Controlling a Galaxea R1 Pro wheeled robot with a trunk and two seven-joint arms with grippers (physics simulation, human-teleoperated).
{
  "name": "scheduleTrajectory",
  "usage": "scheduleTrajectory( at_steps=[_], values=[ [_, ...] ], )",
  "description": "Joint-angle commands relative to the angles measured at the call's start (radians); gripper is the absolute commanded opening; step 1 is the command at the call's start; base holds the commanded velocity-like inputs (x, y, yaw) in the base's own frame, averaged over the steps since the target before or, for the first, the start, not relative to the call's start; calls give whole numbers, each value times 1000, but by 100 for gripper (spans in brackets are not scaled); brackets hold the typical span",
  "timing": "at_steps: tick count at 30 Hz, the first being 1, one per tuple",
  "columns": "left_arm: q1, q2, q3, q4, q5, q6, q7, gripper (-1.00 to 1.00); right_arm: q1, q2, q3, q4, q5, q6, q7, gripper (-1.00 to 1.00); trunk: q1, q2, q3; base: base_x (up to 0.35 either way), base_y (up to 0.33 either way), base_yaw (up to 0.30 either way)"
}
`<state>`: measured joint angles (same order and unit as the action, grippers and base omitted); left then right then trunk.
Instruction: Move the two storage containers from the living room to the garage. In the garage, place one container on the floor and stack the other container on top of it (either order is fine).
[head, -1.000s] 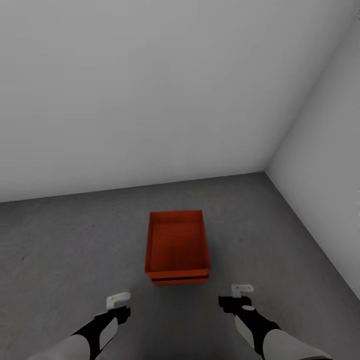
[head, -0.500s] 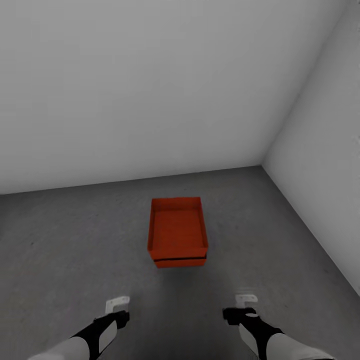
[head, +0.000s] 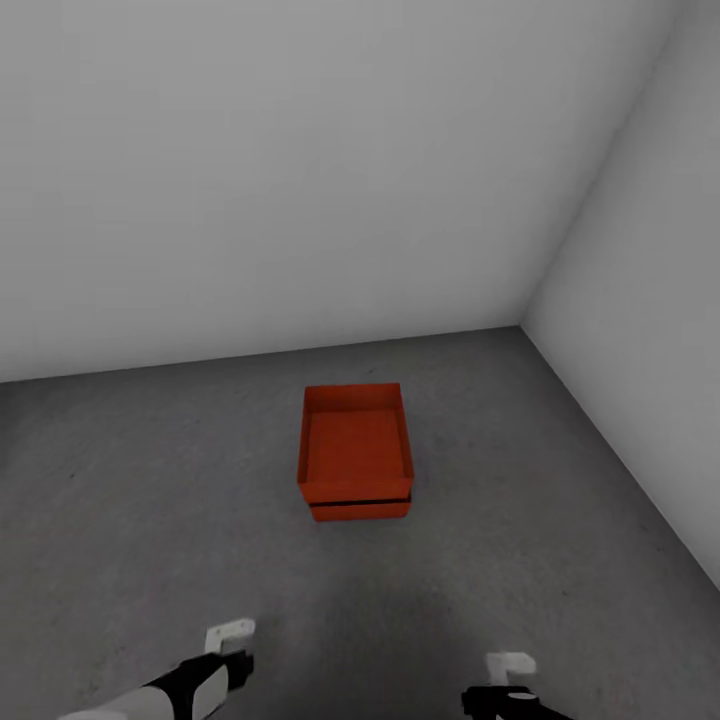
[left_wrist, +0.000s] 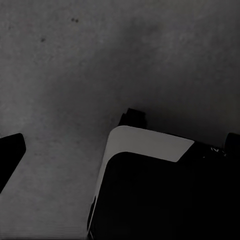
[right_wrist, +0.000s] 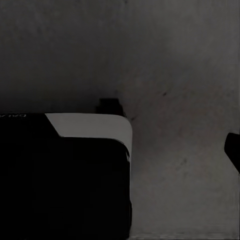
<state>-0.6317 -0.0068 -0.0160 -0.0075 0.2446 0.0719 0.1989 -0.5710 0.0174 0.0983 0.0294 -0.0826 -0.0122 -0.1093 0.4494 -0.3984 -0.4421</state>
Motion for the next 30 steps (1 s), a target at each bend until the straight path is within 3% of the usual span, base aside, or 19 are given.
scheduleTrajectory(
  at_steps=[1, 5, 9, 15, 20, 30],
  values=[
    [0, 2, -2, 2, 6, 4, 3, 100, 16, -5, 9, 3, -8, -3, -3, 100, 1, -2, -1, -4, 0, 0],
    [0, 17, -2, 5, 6, 2, -1, 100, 83, -25, 10, 3, -6, -12, -3, 100, 1, -2, -1, -1, 0, 0],
    [12, 23, -2, 6, 5, 2, -3, 100, 108, -33, 11, 3, -4, -19, -3, 100, 1, -2, -1, 0, 0, 0],
    [109, 25, -2, 6, -3, 1, -5, 100, 173, -36, 12, 3, -5, -34, -3, 100, 1, -2, -1, 0, 0, 0],
    [218, 35, -2, 6, -2, -1, -6, 100, 293, -33, 13, 3, -3, -59, -2, 100, 1, -2, -1, 0, 0, 0],
    [244, 35, -4, 3, -3, 1, -5, 100, 341, -25, 12, 3, -6, -88, 10, 100, 1, -2, 8, 0, 0, -31]
  ],
)
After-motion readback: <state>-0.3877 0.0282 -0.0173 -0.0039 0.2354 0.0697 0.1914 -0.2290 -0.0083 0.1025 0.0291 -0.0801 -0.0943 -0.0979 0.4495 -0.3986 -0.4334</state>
